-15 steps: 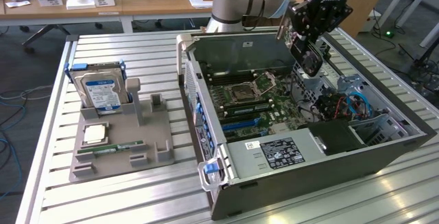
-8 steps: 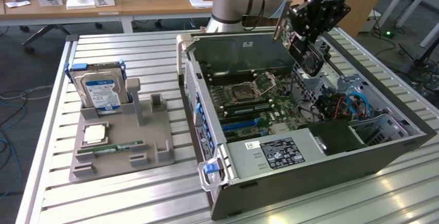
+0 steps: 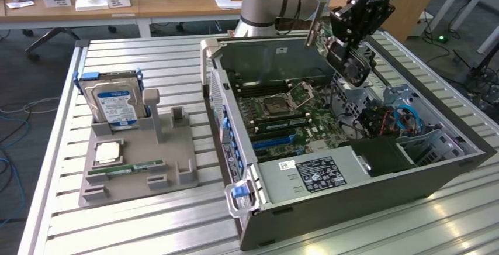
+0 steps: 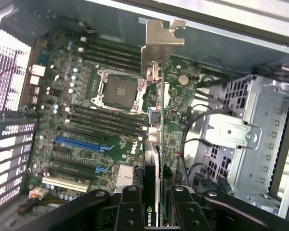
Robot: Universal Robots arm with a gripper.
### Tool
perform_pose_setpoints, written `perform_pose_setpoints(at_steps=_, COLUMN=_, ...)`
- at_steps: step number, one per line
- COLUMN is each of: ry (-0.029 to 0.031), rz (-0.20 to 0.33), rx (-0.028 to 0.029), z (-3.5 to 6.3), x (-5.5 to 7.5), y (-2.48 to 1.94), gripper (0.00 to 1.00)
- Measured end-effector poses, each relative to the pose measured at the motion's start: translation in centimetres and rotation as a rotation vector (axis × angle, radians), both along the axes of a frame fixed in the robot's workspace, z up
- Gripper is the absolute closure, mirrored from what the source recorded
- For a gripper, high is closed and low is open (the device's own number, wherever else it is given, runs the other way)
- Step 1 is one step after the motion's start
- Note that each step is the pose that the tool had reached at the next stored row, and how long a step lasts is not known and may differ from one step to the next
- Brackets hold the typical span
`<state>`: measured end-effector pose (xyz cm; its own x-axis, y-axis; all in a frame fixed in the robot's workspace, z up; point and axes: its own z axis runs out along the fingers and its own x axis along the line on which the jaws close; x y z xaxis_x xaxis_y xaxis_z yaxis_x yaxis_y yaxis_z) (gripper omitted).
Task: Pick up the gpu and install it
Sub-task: 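Insert the gpu into the slot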
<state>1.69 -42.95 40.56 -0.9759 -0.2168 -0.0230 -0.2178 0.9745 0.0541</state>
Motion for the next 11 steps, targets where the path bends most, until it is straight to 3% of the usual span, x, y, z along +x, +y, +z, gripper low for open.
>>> perform_pose_setpoints(at_steps=11, ry=0.0000, rz=0.201, rx=0.0001, z=-0.10, x=0.00, y=0.00, gripper=0.74)
